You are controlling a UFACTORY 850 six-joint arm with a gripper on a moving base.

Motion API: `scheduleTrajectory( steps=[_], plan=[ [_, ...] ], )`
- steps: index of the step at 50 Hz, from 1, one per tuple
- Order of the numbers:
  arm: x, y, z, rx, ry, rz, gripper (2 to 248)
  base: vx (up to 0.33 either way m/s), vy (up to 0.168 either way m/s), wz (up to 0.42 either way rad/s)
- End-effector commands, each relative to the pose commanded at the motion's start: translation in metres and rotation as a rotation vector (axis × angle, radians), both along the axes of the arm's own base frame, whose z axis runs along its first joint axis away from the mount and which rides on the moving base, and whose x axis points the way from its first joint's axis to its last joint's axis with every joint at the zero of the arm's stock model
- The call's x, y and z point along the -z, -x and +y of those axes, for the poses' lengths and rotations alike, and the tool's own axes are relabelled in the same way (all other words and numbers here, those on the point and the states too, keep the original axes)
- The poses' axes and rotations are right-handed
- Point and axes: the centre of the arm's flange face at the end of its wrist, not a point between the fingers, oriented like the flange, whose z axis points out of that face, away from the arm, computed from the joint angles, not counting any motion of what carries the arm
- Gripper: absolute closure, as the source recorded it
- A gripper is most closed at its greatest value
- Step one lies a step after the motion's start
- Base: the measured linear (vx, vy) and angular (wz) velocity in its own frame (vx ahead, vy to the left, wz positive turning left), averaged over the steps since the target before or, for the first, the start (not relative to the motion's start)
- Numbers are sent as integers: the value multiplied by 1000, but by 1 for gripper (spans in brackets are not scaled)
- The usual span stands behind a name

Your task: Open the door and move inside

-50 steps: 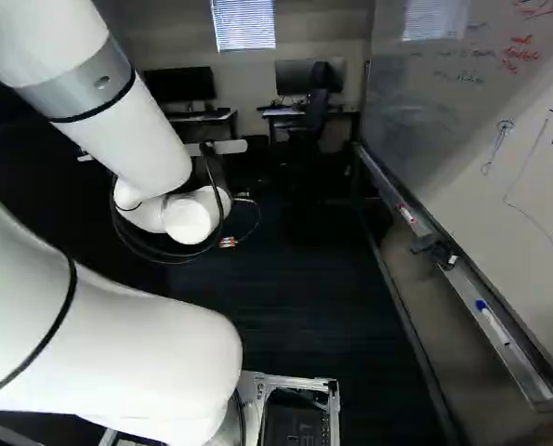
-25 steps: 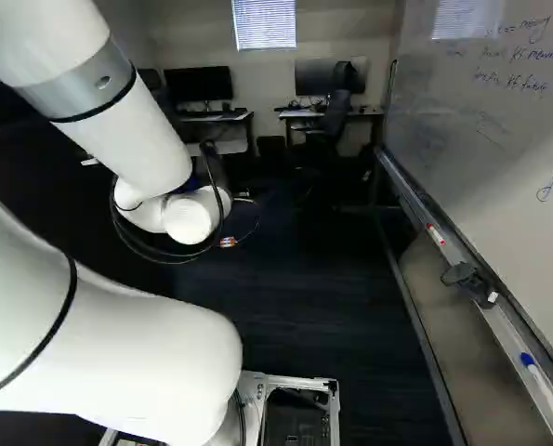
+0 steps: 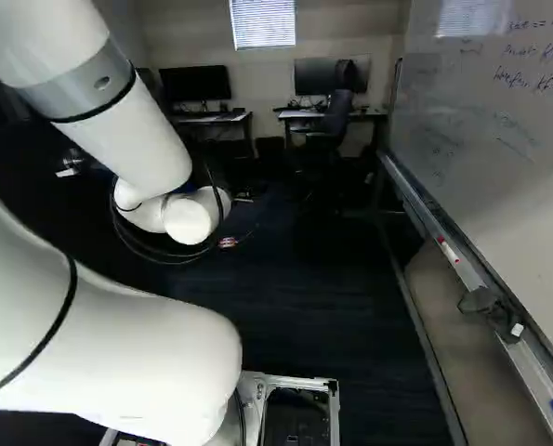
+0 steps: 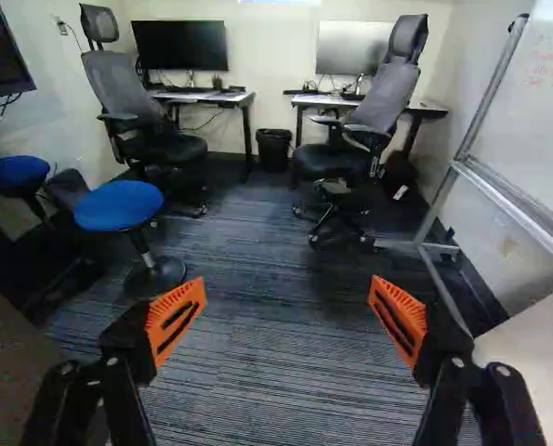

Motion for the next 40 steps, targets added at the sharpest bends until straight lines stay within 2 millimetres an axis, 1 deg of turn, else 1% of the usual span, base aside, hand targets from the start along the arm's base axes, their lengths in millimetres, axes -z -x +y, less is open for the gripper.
scheduleTrajectory(
  steps=[40],
  plan=[
    [0,0,0,0,0,0,3,198,4,-11]
  ],
)
